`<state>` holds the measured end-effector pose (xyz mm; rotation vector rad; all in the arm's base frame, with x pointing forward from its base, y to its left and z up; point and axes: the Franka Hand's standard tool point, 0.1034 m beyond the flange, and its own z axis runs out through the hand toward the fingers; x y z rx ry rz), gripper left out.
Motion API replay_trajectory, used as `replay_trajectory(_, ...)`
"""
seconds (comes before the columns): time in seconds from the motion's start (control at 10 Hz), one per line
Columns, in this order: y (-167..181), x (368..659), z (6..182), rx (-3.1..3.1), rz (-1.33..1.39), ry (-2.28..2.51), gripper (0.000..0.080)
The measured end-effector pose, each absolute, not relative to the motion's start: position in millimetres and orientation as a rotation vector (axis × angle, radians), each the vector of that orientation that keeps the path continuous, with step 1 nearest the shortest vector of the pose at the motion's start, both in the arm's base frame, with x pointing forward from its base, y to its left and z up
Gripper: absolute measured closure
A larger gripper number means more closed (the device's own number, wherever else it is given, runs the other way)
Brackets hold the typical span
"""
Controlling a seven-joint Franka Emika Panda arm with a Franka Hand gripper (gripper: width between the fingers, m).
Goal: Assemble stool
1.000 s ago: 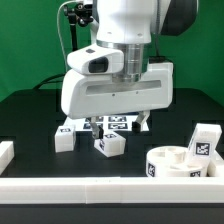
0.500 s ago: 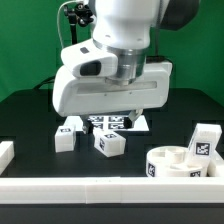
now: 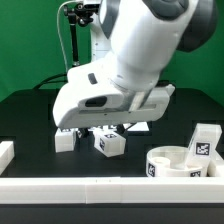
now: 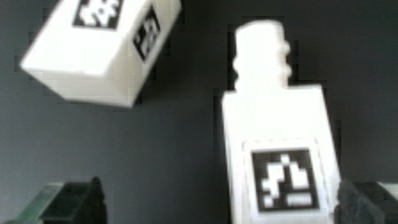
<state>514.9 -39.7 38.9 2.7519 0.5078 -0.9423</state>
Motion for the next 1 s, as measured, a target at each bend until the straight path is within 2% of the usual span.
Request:
replay_trajectory(0.2,-38,509,39.1,2.678,-1.101,0.405,0.0151)
replay_trajectory(0.4,-38,514,35.3,2.679,-1.089,0.415,0.0151)
replay_trajectory(0.7,-33,506,44.6,2.702,-1.178,0.342,0.0151)
replay_trajectory(1.0,-29,503,44.7,2.713,-1.198,0.278,0.0151)
